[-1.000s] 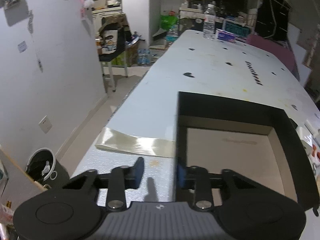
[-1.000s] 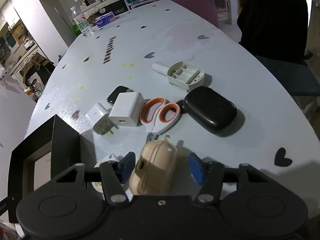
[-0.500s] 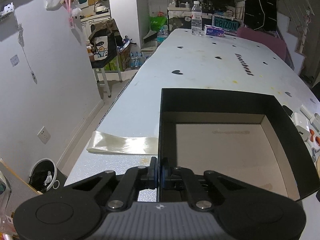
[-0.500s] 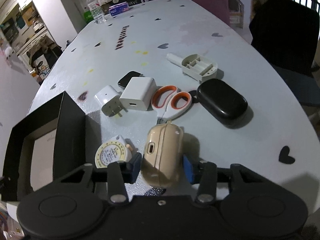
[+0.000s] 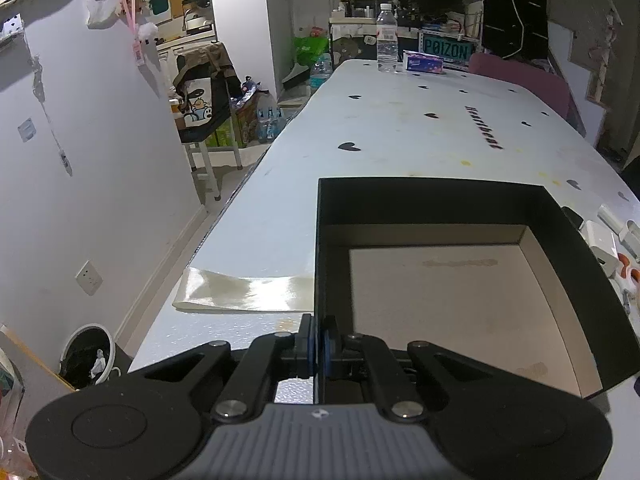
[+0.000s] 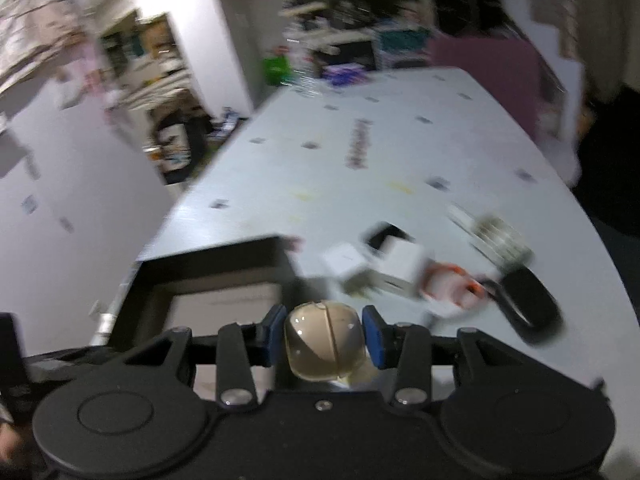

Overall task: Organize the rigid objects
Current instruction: 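Carry the beige earbud case with the right tool into the black box and release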

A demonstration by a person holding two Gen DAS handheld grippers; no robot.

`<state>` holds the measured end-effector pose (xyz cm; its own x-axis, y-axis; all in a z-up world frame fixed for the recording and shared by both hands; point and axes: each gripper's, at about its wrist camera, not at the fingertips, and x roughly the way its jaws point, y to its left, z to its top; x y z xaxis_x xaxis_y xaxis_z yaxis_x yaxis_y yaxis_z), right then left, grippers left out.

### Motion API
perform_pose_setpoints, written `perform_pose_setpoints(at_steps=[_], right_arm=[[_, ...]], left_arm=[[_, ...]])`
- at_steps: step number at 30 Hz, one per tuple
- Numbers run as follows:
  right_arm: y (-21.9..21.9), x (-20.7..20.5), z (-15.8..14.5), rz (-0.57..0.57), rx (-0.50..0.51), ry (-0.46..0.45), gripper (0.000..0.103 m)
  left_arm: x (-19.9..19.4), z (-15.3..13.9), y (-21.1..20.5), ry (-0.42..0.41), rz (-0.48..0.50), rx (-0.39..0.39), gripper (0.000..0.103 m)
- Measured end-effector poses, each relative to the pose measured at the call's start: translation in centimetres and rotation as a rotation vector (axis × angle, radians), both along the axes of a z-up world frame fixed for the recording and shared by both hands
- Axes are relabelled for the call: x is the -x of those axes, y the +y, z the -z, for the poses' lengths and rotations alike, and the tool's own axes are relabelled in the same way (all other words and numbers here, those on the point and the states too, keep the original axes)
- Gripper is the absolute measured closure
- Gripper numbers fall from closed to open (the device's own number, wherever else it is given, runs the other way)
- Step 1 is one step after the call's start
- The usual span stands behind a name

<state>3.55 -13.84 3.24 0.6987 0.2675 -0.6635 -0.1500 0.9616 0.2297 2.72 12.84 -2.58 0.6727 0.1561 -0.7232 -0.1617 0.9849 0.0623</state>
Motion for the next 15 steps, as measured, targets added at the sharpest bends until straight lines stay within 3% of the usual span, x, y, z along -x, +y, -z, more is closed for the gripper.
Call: perform_pose_setpoints(at_steps=[6,15], right_arm=[[6.1,-2.2,-0.9,-0.110,0.028,-0.002,0.060],[13.5,-7.1,2.5,-0.161,-0.004,0.038,0.061]], left_arm=[[0.1,0.1,0.4,-0.010,0.004,0.031,0.099],[0.0,0.1,0.5,-0.021,0.003,0.052,0.099]])
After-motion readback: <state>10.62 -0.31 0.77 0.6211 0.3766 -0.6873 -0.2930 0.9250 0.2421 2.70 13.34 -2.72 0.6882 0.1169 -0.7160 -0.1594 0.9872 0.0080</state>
